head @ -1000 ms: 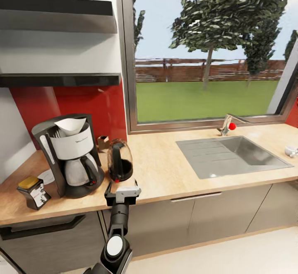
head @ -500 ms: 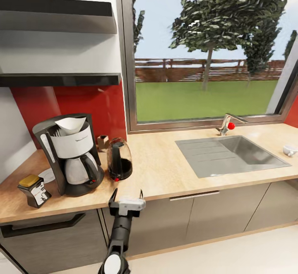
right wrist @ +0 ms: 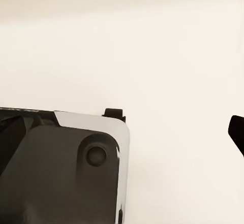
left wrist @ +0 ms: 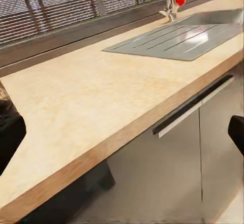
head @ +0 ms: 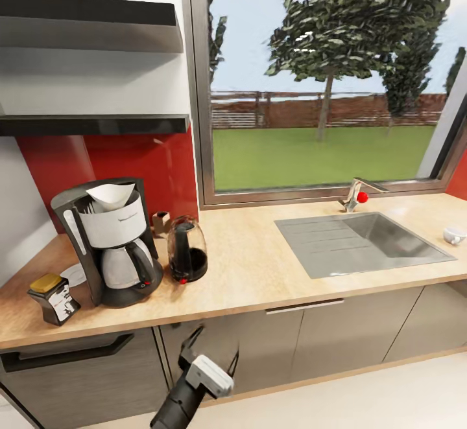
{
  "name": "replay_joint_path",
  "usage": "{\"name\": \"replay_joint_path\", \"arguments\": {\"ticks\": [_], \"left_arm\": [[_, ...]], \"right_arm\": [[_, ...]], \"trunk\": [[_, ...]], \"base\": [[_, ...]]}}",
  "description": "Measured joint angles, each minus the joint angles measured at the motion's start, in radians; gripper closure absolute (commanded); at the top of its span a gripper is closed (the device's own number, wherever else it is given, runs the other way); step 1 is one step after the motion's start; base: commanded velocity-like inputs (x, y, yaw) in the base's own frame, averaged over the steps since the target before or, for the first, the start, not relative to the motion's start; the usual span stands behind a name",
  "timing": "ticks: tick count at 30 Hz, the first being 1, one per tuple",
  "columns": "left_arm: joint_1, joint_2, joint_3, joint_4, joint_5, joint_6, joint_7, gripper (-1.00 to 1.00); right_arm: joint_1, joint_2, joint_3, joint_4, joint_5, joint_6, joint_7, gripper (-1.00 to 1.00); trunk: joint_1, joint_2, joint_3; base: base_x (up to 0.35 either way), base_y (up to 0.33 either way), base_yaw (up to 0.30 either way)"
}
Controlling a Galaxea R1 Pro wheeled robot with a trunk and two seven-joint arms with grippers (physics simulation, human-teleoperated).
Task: Set up a coffee station on the kitchen countertop: keep the coffee maker on the countertop, move the bottle of coffee from the kitchen shelf to the counter next to the coffee maker, place a paper coffee filter on top of the coffee maker, put the saucer next to the coffee maker with the coffee cup on the saucer, and place the electric kettle next to the coffee maker.
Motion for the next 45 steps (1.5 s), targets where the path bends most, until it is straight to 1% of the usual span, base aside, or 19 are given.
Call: {"name": "replay_joint_path", "arguments": {"ticks": [3, 5, 7, 9, 10, 13, 14, 17, 19, 23, 27, 30, 33, 34, 36, 37, 40, 43, 45], "left_arm": [[0.039, 0.031, 0.000, 0.000, 0.000, -0.003, -0.033, -1.00], [0.067, 0.060, -0.001, 0.001, 0.000, -0.019, -0.044, -1.00], [0.089, 0.078, -0.002, 0.004, 0.000, -0.039, -0.046, -1.00], [0.128, 0.092, -0.003, 0.011, -0.001, -0.056, -0.047, -1.00], [0.140, 0.094, -0.003, 0.013, -0.002, -0.058, -0.047, -1.00], [0.212, 0.101, -0.001, 0.050, -0.006, -0.065, -0.043, -1.00], [0.222, 0.101, -0.001, 0.061, -0.006, -0.065, -0.042, -1.00], [0.257, 0.102, 0.000, 0.143, -0.007, -0.068, -0.037, -1.00], [0.266, 0.097, 0.002, 0.216, -0.005, -0.071, -0.030, -1.00], [0.267, 0.087, 0.007, 0.325, 0.000, -0.090, -0.024, -1.00], [0.266, 0.079, 0.015, 0.365, 0.010, -0.106, -0.022, -1.00], [0.265, 0.076, 0.052, 0.401, 0.044, -0.110, -0.020, -1.00], [0.264, 0.073, 0.107, 0.492, 0.107, -0.111, -0.017, -1.00], [0.264, 0.073, 0.116, 0.510, 0.119, -0.110, -0.017, -1.00], [0.264, 0.073, 0.153, 0.577, 0.170, -0.109, -0.016, -1.00], [0.264, 0.073, 0.163, 0.594, 0.183, -0.108, -0.016, -1.00], [0.264, 0.072, 0.212, 0.688, 0.242, -0.103, -0.015, -1.00], [0.264, 0.072, 0.248, 0.771, 0.276, -0.101, -0.016, -1.00], [0.264, 0.071, 0.262, 0.817, 0.289, -0.100, -0.016, -1.00]], "right_arm": [[0.000, 0.000, 0.000, 0.000, 0.000, 0.000, 0.000, -1.00], [0.000, 0.000, 0.000, 0.000, 0.000, 0.000, 0.000, -1.00], [0.000, 0.000, -0.001, 0.000, 0.000, 0.000, 0.000, -1.00], [0.000, 0.000, -0.001, 0.000, 0.000, 0.000, 0.000, -1.00], [0.000, 0.000, -0.001, 0.000, 0.000, 0.000, 0.000, -1.00], [0.000, 0.000, -0.001, 0.000, -0.001, -0.001, 0.000, -1.00], [0.000, 0.000, -0.001, 0.000, -0.001, -0.001, 0.000, -1.00], [0.000, 0.000, -0.001, 0.000, -0.001, -0.001, 0.000, -1.00], [0.000, 0.000, -0.001, 0.000, -0.001, -0.001, 0.000, -1.00], [0.000, 0.000, -0.004, -0.002, -0.003, -0.001, -0.001, -1.00], [0.000, 0.001, -0.007, -0.003, -0.004, -0.001, -0.001, -1.00], [0.000, 0.001, -0.009, -0.004, -0.005, 0.000, 0.000, -1.00], [0.000, 0.001, -0.010, -0.005, -0.005, 0.000, 0.000, -1.00], [0.000, 0.001, -0.010, -0.005, -0.005, 0.000, 0.000, -1.00], [0.000, 0.001, -0.010, -0.005, -0.005, 0.000, 0.000, -1.00], [0.000, 0.001, -0.010, -0.005, -0.005, 0.000, 0.000, -1.00], [0.000, 0.001, -0.011, -0.005, -0.006, 0.000, 0.000, -1.00], [0.000, 0.000, -0.012, -0.006, -0.006, 0.001, 0.000, -1.00], [0.000, 0.000, -0.012, -0.006, -0.006, 0.001, 0.000, -1.00]], "trunk": [[0.000, 0.000, 0.000], [0.000, 0.000, 0.000], [0.000, 0.000, 0.000], [0.000, 0.000, 0.000], [0.000, 0.000, 0.000], [0.000, 0.000, 0.000], [0.000, 0.000, 0.000], [0.000, 0.000, 0.000], [0.000, 0.000, 0.000], [0.000, 0.000, 0.000], [0.000, 0.000, 0.001], [0.000, 0.000, 0.002], [0.000, 0.000, 0.002], [0.000, 0.000, 0.002], [0.000, 0.000, 0.002], [0.000, 0.000, 0.002], [0.000, 0.000, 0.002], [0.000, 0.000, 0.002], [0.000, 0.000, 0.002]], "base": [[0.000, 0.000, 0.000], [0.000, 0.000, 0.000], [0.000, 0.000, 0.000], [0.000, 0.000, 0.000], [0.000, 0.000, 0.000], [0.000, 0.000, 0.000], [0.000, 0.000, 0.000], [0.000, 0.000, 0.000], [0.000, 0.000, 0.000], [0.000, 0.000, 0.000], [0.000, 0.000, -0.053], [0.000, 0.000, -0.195], [0.000, 0.000, -0.267], [0.000, 0.000, -0.285], [0.000, 0.000, -0.292], [0.000, 0.000, -0.295], [0.000, 0.000, -0.298], [0.000, 0.000, -0.295], [0.000, 0.000, -0.285]]}}
